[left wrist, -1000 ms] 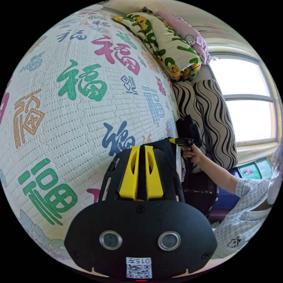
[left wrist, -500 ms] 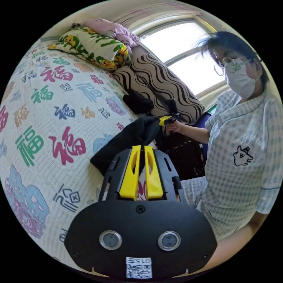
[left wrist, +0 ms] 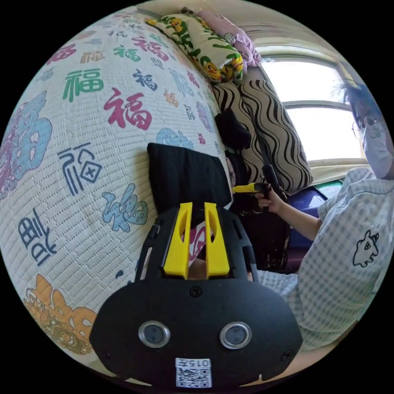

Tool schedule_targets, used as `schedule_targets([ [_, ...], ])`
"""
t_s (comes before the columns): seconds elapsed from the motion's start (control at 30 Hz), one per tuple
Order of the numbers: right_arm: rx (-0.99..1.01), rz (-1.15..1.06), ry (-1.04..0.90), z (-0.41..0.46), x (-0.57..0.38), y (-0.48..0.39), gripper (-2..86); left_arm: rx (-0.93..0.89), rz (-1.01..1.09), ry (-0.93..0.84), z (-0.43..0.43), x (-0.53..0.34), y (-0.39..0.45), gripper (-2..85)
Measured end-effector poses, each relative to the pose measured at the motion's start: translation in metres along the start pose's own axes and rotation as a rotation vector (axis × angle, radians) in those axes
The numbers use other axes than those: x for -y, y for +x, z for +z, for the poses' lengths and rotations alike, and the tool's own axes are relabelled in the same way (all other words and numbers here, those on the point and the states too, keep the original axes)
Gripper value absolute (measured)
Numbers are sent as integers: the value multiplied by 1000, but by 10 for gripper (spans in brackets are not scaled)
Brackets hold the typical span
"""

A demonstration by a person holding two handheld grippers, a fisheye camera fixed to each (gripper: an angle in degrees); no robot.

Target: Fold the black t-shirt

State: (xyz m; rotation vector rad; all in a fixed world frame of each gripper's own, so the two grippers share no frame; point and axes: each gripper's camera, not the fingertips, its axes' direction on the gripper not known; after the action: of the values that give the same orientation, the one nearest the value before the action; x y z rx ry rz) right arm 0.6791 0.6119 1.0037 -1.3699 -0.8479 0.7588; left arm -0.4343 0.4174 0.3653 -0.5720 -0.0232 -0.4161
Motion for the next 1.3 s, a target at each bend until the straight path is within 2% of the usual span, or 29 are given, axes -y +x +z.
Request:
schedule_targets([
  [0.07,-54,27,-35,20,15,1,124,105,-73,25,3,9,-4,88],
  [0.2,-95,24,-184,66,26,7,94,160,-138,-136,42,11,-21,74],
  [0.27,-147,-16,-172,78,23,6,59,199,-104,-131,55,6,-22,55],
  [0.47,-115,-4,-86,69,2,-17,53,242,-94,-152,55,7,-5,46],
  [0.57,-117,-135,-45,65,-8,-56,52,207,-46,-102,42,10,15,67],
  [0.63,-146,-190,-96,81,-12,-78,65,218,-6,-124,46,14,30,77],
  [0.7,-261,-212,-160,105,-16,-90,60,377,55,-183,55,13,46,71],
  [0.77,-447,-173,-193,130,-21,-86,13,691,80,-215,63,4,51,52],
  [0.8,-442,-183,-189,133,-23,-85,8,708,64,-213,62,0,48,48],
  [0.87,-333,-77,-126,127,-28,-74,-3,537,-57,-272,65,-16,18,51],
  [0.93,-292,22,-36,112,-36,-67,-4,529,-175,-321,65,-30,-5,51],
  [0.97,-312,90,22,99,-43,-61,-4,529,-197,-280,56,-36,-8,45],
  [1.1,-319,141,92,70,-61,-64,-5,550,-112,-146,26,-36,13,41],
  [1.17,-170,9,129,74,-62,-92,-5,369,-5,-94,23,-29,31,40],
  [1.23,-149,-76,37,99,-54,-114,-6,235,40,-124,35,-24,35,40],
  [1.3,-218,-107,-123,138,-46,-126,-6,259,66,-211,54,-23,29,34],
])
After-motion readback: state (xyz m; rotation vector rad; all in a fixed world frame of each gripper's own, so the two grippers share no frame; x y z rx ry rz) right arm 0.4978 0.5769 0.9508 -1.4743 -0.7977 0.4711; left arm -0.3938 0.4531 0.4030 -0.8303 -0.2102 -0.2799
